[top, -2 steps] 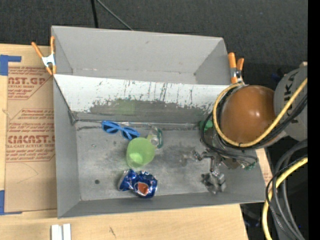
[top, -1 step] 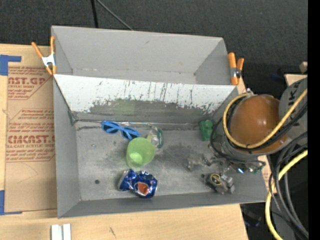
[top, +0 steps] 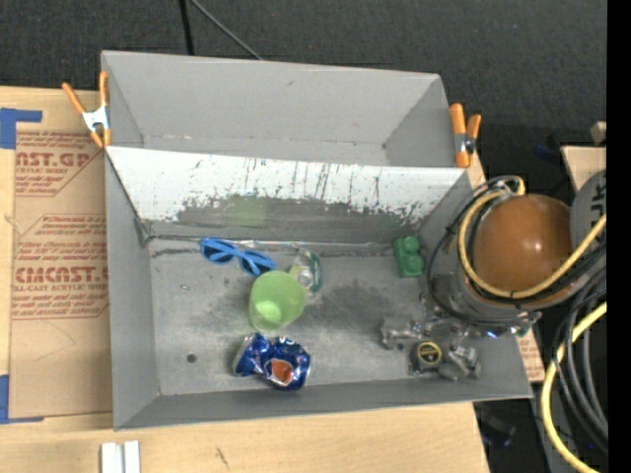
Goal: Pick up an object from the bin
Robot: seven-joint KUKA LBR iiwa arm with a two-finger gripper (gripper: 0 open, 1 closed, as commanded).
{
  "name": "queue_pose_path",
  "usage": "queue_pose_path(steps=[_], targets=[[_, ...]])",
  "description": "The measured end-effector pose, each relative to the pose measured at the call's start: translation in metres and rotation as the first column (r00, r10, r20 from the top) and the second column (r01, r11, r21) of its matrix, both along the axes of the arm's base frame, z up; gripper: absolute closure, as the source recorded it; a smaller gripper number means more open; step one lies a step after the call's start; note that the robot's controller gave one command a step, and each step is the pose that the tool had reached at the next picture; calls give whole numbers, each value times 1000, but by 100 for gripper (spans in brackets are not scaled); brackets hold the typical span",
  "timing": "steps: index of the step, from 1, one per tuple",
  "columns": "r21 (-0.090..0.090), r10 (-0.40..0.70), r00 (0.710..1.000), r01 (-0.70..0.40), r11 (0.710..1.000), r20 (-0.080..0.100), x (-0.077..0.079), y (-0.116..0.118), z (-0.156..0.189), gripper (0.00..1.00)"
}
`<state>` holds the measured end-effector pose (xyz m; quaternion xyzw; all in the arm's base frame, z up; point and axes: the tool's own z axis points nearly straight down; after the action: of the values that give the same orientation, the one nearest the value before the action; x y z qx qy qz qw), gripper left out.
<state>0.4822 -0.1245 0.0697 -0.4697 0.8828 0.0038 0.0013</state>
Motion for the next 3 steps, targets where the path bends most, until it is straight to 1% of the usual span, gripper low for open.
queue_pose_path(steps=[1, 2, 3], targets=[[-5, 1, 1000, -1, 1000, 7, 3, -2, 3, 100], [-10, 26, 1000, -26, 1000, 12, 33, -16, 205, 100], [-3, 319, 948, -319, 948, -1, 12, -18, 106, 100]])
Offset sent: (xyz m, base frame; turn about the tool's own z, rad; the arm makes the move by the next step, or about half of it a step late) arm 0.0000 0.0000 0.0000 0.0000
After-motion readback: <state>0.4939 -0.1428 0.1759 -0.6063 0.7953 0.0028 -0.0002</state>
